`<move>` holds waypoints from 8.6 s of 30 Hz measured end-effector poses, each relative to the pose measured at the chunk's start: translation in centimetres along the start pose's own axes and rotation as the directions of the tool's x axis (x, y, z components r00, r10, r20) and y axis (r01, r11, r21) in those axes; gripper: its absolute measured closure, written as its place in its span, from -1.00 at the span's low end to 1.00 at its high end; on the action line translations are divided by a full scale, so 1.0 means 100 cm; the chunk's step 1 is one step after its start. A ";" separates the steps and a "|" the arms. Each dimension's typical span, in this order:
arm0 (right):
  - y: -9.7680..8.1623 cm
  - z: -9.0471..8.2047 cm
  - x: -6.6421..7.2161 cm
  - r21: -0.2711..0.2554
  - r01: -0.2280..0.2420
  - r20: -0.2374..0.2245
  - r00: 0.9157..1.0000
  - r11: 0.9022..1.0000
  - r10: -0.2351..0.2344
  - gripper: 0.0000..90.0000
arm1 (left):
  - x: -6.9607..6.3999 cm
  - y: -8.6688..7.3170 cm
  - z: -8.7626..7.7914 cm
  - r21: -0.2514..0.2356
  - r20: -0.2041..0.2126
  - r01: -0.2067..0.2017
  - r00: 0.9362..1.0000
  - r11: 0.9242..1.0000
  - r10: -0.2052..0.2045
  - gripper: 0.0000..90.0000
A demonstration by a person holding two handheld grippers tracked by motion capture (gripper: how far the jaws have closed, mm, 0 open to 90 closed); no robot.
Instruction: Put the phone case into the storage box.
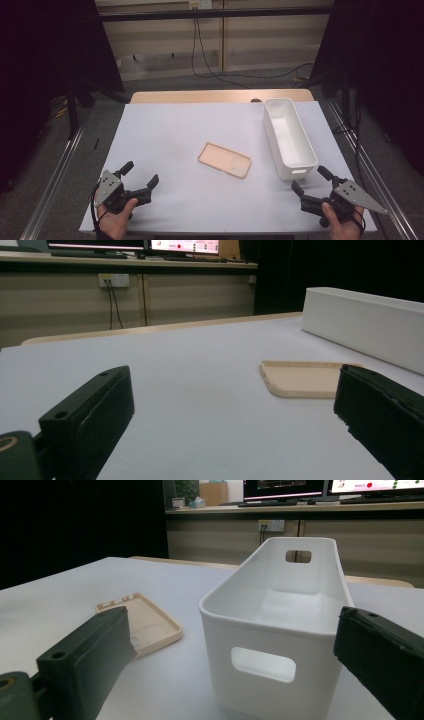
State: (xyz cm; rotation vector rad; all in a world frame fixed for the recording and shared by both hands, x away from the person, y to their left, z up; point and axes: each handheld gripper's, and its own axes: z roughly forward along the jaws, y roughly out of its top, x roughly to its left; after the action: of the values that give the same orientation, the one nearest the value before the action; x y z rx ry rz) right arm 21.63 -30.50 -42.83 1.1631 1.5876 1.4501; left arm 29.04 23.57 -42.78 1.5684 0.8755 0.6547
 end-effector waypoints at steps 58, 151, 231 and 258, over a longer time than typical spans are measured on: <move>0.001 0.002 0.004 -0.011 0.020 -0.034 0.999 1.000 -0.021 -0.98 | -0.059 0.037 0.087 -0.001 0.173 -0.028 0.984 1.000 0.028 -0.92; -0.001 -0.004 0.006 0.009 0.030 -0.036 0.999 1.000 -0.030 -0.98 | -0.072 0.067 0.243 0.272 0.347 -0.161 0.936 0.949 0.059 1.00; -0.003 -0.004 0.006 0.030 0.031 -0.034 0.999 0.999 -0.030 -0.98 | -0.053 0.037 0.255 0.745 0.323 -0.247 0.946 0.619 -0.012 1.00; -0.002 -0.004 0.006 0.028 0.030 -0.034 0.999 0.999 -0.029 -0.98 | -0.052 0.033 0.227 0.725 0.365 -0.296 0.931 0.622 0.018 1.00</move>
State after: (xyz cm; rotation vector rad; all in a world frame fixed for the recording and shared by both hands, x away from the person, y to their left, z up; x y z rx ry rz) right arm 21.00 -30.07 -42.96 1.1321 1.6470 1.4391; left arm 45.02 6.31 -43.31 2.4840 0.8025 0.0817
